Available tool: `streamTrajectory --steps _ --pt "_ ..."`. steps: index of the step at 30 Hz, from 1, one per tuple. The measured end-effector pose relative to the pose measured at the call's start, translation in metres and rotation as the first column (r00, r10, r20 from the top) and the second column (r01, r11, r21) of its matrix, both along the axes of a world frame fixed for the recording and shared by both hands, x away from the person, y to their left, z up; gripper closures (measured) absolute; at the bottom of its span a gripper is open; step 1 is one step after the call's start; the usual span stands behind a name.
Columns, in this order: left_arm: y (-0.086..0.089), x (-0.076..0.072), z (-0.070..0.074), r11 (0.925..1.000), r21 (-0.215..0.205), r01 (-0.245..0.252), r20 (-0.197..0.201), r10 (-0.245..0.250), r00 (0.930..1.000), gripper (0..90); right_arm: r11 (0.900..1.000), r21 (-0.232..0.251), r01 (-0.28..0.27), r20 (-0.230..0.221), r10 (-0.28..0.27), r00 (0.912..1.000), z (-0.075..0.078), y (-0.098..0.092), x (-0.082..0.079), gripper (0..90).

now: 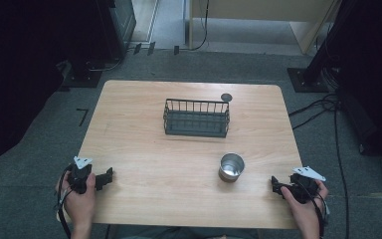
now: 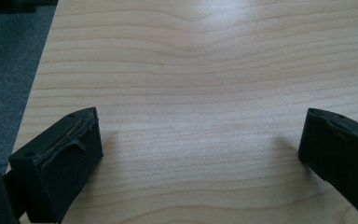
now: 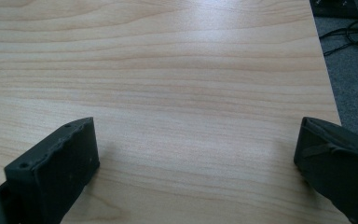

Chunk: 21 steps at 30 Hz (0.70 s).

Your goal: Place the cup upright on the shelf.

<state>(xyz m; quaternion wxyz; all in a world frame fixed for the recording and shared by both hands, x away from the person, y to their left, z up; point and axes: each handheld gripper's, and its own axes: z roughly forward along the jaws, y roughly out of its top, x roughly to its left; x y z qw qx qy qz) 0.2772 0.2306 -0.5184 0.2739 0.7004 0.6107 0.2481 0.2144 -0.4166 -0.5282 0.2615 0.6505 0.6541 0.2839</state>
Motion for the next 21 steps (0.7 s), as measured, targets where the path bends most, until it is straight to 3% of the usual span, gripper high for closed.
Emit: streamTrajectory --steps 10,21 --pt "0.0 0.0 0.0 1.0 -0.001 0.0 0.0 0.0 1.0 0.0 1.0 0.008 0.005 0.0 -0.005 1.0 0.001 0.003 -0.003 0.0" --pt "0.0 0.0 0.0 1.0 -0.001 0.0 0.0 0.0 1.0 0.0 0.998 0.046 -0.033 0.045 0.031 0.9985 0.025 0.018 -0.001 0.0"
